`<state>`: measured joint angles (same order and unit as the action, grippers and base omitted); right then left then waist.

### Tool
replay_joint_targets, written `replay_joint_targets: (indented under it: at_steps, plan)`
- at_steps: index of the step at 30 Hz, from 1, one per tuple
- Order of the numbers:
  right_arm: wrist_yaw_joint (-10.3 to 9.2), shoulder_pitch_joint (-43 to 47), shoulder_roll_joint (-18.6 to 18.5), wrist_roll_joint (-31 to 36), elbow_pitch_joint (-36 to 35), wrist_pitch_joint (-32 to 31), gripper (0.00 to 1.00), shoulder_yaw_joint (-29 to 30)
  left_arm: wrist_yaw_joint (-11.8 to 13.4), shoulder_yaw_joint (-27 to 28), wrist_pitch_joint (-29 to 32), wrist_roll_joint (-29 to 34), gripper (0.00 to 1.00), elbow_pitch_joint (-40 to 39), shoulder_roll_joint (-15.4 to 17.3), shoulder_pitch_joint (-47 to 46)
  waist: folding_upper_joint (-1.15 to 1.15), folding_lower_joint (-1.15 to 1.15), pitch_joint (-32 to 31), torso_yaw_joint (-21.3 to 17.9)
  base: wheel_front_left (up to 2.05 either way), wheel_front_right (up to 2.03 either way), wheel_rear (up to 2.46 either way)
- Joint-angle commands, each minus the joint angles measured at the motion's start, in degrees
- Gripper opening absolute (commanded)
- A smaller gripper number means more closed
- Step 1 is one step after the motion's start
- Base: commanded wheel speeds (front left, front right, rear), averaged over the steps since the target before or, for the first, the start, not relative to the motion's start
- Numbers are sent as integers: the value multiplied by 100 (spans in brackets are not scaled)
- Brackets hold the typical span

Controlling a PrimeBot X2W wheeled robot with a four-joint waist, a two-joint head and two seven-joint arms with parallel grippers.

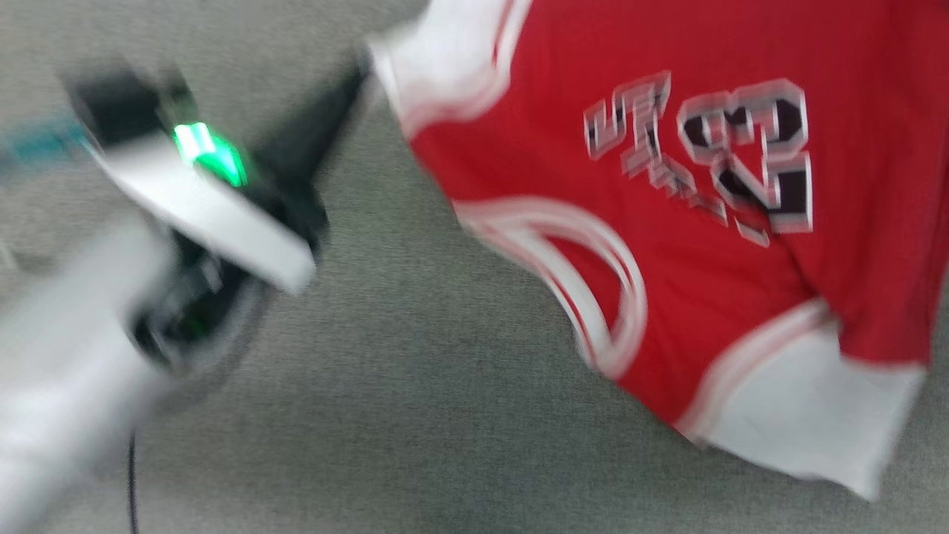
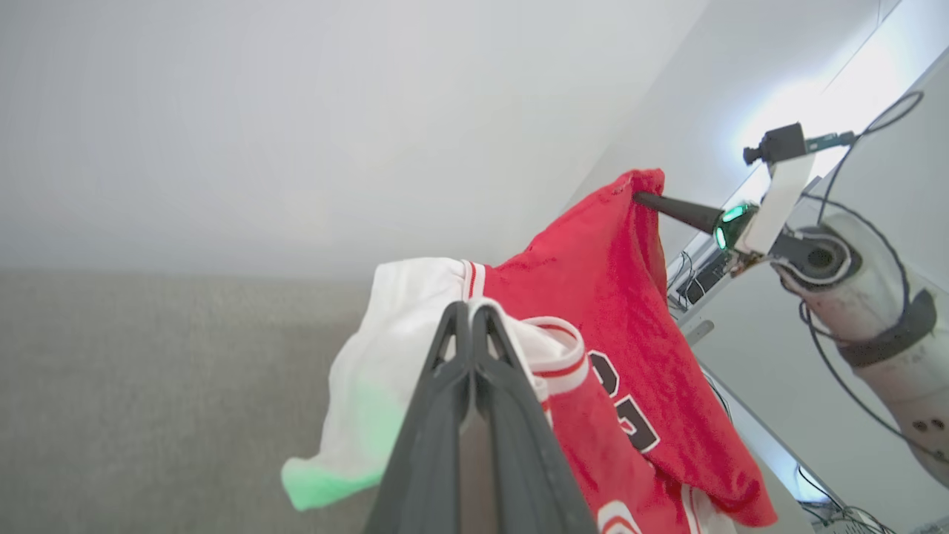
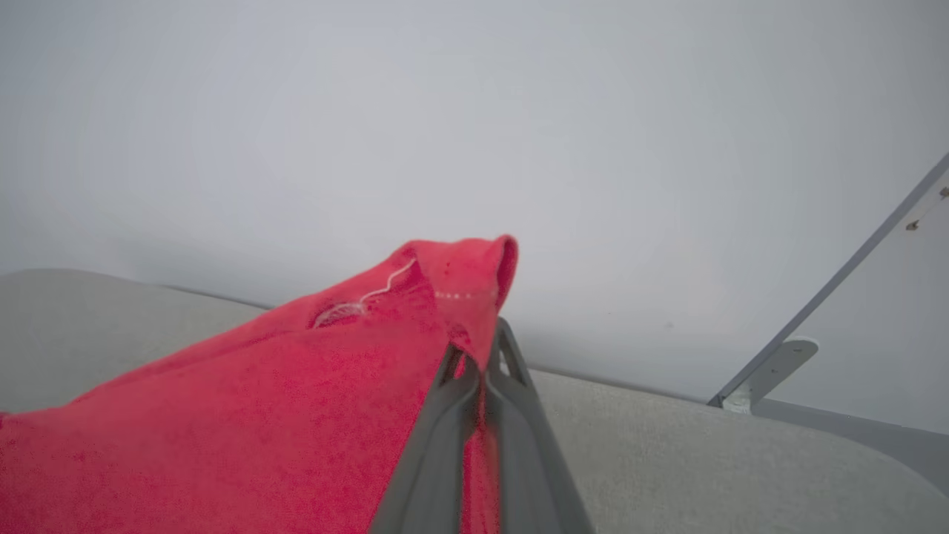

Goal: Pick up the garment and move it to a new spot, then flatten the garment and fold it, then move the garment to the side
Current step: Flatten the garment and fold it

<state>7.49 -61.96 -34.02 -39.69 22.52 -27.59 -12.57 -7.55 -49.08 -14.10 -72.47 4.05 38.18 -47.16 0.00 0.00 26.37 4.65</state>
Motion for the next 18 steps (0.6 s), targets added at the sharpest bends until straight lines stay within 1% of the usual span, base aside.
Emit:
replay_joint_targets:
  at_steps: [1,3,6,9,13,16,18]
  plan:
    - [0,-382,118,159,265,230,0,152,16,129,120,-353,0,32,63,-591,0,0,218,-151,0,0,0]
    - [0,-812,210,318,599,480,0,358,16,276,277,-722,0,215,34,-1215,0,0,346,-234,0,0,0]
    - [0,-1427,380,559,1089,869,0,672,16,633,423,-1212,0,789,-114,-2104,0,0,503,-349,0,0,0]
    - [-1,-2016,520,741,1399,1262,0,788,16,885,507,-1258,0,1558,-154,-2963,0,0,661,-525,0,0,0]
    - [-14,-2694,573,921,1815,1827,0,877,18,1210,331,-1124,0,2549,-260,-4146,0,0,831,-714,0,0,0]
    - [-20,-3094,623,1016,2161,2202,0,993,18,1488,182,-1230,0,2981,-402,-4843,0,0,888,-789,0,0,0]
    - [-21,-3238,669,1081,2357,2332,0,966,18,1486,197,-1213,0,3114,-476,-5116,0,0,910,-801,0,0,0]
